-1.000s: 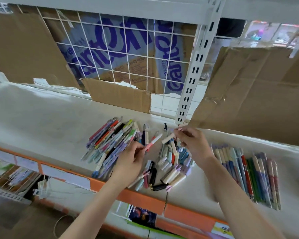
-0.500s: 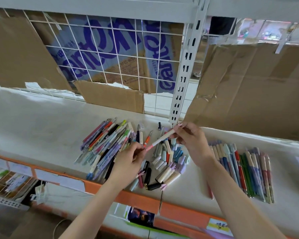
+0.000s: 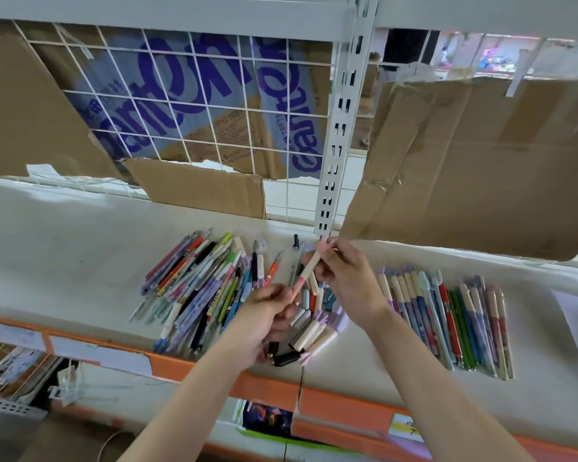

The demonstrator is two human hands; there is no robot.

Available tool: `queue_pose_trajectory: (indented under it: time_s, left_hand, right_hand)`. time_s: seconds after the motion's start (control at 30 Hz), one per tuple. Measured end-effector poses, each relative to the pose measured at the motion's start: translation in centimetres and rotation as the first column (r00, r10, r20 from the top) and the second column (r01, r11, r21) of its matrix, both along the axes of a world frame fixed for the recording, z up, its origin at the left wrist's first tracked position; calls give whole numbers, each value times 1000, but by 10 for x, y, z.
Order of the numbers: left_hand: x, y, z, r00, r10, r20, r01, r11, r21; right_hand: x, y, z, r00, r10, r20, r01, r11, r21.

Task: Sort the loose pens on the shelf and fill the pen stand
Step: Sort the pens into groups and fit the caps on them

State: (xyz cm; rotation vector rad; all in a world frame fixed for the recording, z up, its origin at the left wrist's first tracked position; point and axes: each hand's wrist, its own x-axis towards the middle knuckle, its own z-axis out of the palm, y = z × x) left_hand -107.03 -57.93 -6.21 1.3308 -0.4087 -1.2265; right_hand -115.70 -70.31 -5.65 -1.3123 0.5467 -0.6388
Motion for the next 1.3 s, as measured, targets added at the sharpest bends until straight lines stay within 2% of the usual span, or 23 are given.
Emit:
queue_pose_trajectory:
  time_s: [0.1, 0.17, 0.23, 0.3, 0.4, 0.53, 0.67, 0.8, 0.9, 0.97, 1.03, 1.13, 1.23, 1.3]
  left_hand:
    - [4, -6, 7, 974, -12, 225, 12, 1000, 2]
    - [7, -6, 6, 891, -72, 447, 40, 996, 81]
    - [13, -1, 0, 740, -126, 660, 14, 985, 172]
    - [24, 8, -6, 623, -111, 774, -51, 982, 182]
    - [37, 21, -11, 530, -77, 844, -108, 982, 157]
    - [42, 30, -15, 414, -113, 903, -116, 978, 175]
    - [41, 34, -17, 347, -169, 922, -89, 973, 212]
    - [40, 43, -17, 316, -262, 912, -59, 954, 294]
    - [38, 50, -15, 282, -360, 889, 9, 928, 373]
    - [36, 54, -14, 241, -446, 862, 25, 891, 454]
    - [34, 55, -16, 201, -459, 865, 11, 884, 467]
    - [35, 54, -22, 201, -395, 897, -50, 910, 412]
    - [36, 49, -24, 202, -334, 921, -117, 925, 361]
    - [32, 44, -25, 155, -306, 939, -124, 937, 326]
  right_hand:
    - [0, 3, 2, 1000, -4, 16, 4, 1000, 19]
    - [-5, -1, 4, 999, -31, -13, 30, 999, -41]
    - [-15, -14, 7, 987, -108, -120, 82, 975, -205]
    - [-27, -28, 6, 920, -228, -319, 62, 888, -456]
    - [-45, -42, -7, 771, -377, -513, -60, 760, -647]
    - [-56, -40, -24, 622, -376, -686, -232, 749, -621]
    - [-59, -37, -30, 580, -366, -728, -333, 708, -622]
    - [-59, -36, -26, 529, -336, -779, -396, 714, -577]
    - [-53, -32, -20, 474, -368, -800, -444, 685, -578]
    - [-47, -26, -17, 512, -402, -759, -440, 636, -634]
    - [-39, -17, -16, 620, -385, -684, -407, 587, -699]
    - [-27, -2, -17, 780, -244, -576, -361, 576, -733]
    - [-20, 7, -19, 794, -221, -566, -379, 548, -746]
    - [-18, 7, -22, 787, -241, -568, -361, 567, -740]
